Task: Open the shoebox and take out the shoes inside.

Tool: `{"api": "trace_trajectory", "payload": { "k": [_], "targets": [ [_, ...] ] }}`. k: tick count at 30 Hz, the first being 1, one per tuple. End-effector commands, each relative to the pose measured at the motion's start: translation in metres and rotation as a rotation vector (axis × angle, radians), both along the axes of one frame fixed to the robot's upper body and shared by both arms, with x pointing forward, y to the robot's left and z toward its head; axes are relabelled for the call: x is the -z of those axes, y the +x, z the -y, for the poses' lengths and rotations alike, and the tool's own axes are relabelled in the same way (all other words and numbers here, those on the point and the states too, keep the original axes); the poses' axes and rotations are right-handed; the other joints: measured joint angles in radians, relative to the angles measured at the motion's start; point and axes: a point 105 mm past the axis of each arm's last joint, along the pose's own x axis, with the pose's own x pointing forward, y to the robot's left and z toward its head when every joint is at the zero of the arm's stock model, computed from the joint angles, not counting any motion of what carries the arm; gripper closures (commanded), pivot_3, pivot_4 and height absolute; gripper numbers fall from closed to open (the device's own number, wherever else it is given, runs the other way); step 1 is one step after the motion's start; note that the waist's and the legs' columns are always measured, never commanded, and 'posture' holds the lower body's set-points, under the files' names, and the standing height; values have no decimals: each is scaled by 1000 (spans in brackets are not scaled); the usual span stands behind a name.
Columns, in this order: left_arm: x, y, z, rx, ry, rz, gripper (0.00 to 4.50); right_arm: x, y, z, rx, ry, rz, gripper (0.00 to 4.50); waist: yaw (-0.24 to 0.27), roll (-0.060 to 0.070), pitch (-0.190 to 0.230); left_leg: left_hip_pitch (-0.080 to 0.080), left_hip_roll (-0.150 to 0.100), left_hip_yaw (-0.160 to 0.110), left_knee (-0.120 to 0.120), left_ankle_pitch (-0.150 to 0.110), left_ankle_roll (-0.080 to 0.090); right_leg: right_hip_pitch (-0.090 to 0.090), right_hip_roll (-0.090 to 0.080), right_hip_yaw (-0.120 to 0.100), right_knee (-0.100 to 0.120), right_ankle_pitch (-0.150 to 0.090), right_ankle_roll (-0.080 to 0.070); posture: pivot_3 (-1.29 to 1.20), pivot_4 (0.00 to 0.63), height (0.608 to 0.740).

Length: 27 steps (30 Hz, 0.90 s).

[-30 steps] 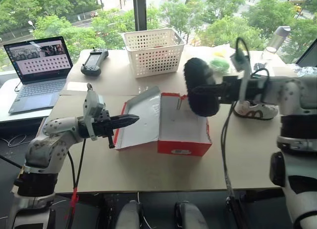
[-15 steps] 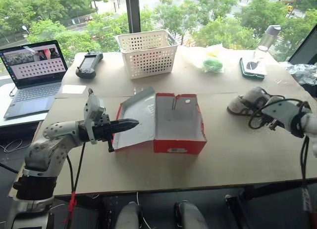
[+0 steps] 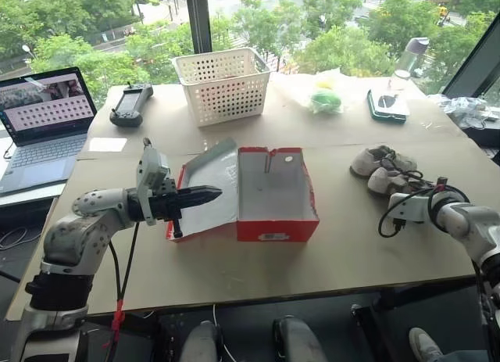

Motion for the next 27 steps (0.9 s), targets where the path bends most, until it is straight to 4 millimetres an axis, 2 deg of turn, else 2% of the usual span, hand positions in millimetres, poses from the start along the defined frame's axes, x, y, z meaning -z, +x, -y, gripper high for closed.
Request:
{"api": "trace_trajectory", "payload": {
  "k": [1,3,10,16,19,24,27],
  "targets": [
    [-8,-2,0,1,4,41,4500,-5,1,2,56,147,-42,1325,-2,0,0,3,0,0,0,0,0,4,0,-1,-1,0,0,0,150,733],
    [-8,-2,-1,-1,5,41,4500,-4,-4,2,114,300,-126,642,0,0,0,5,0,-1,0,0,0,6,0,-1,-1,0,-1,0,150,733],
    [-8,0,0,-1,4,37,4500,-11,-39,-16,268,808,-495,642,11,0,0,5,1,-3,-1,0,0,7,0,-3,-1,0,-1,0,150,733],
    [-8,1,0,0,4,39,4500,-38,-43,-17,315,989,-479,642,17,0,0,4,1,-3,-1,-1,0,5,-1,-4,-1,-1,-2,0,150,733],
    [-9,2,-2,-10,5,43,4500,-60,-49,-19,303,1088,-471,642,19,0,0,2,1,-2,-1,-1,0,4,-1,-4,-1,-1,-2,0,150,733],
    [-10,3,-4,-29,3,48,4500,-78,-70,-14,299,1081,-510,642,37,0,0,1,1,-2,-1,-1,0,2,-1,-4,-1,-2,-3,0,150,733],
    [-11,3,-4,-28,4,47,4500,-83,-64,2,360,1065,-433,642,39,0,0,1,1,-2,-2,-1,0,2,-1,-5,-2,-2,-3,0,150,733]
  ]
}}
